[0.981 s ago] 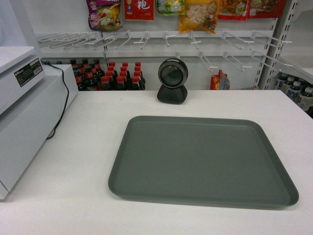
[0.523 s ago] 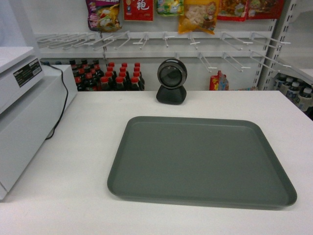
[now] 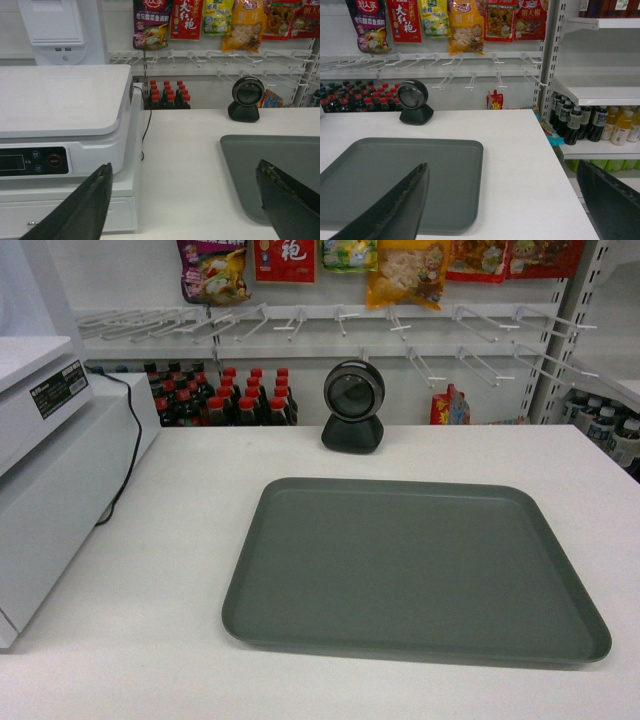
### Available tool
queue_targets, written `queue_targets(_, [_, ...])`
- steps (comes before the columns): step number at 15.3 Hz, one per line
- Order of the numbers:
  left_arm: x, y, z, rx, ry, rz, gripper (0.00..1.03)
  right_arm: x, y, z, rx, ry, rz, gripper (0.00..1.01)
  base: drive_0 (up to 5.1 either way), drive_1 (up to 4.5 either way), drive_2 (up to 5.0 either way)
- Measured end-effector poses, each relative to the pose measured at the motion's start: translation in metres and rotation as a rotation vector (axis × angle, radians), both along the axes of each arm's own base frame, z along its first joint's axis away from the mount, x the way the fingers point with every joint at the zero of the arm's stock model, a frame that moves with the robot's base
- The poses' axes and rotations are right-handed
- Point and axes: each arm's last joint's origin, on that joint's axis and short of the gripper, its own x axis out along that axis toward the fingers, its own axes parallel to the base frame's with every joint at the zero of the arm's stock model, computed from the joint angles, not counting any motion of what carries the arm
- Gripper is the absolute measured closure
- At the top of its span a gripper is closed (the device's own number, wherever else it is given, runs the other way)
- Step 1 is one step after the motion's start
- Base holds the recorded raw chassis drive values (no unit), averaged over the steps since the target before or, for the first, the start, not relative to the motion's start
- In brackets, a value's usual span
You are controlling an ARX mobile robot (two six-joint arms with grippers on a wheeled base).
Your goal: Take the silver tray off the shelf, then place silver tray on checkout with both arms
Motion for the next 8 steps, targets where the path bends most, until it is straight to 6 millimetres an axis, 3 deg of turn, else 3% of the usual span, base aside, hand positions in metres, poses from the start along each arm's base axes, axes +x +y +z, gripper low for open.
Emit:
queue_targets(1, [0.0, 0.0, 0.0, 0.0, 0.0, 0.0, 0.05, 0.0, 0.0, 0.0, 0.0, 0.0, 0.0, 0.07, 0.0, 0.0, 0.0])
queue_targets(2, [0.0, 0.0, 0.0, 0.001, 0.0, 0.0, 0.05, 0.0, 0.0, 0.0, 0.0, 0.0, 0.0, 0.02, 0.0, 0.0, 0.0])
queue_targets(8, [0.0, 0.0, 0.0, 0.001, 0.0, 0.0, 0.05, 0.0, 0.0, 0.0, 0.0, 0.0, 0.0, 0.03, 0.0, 0.0, 0.0])
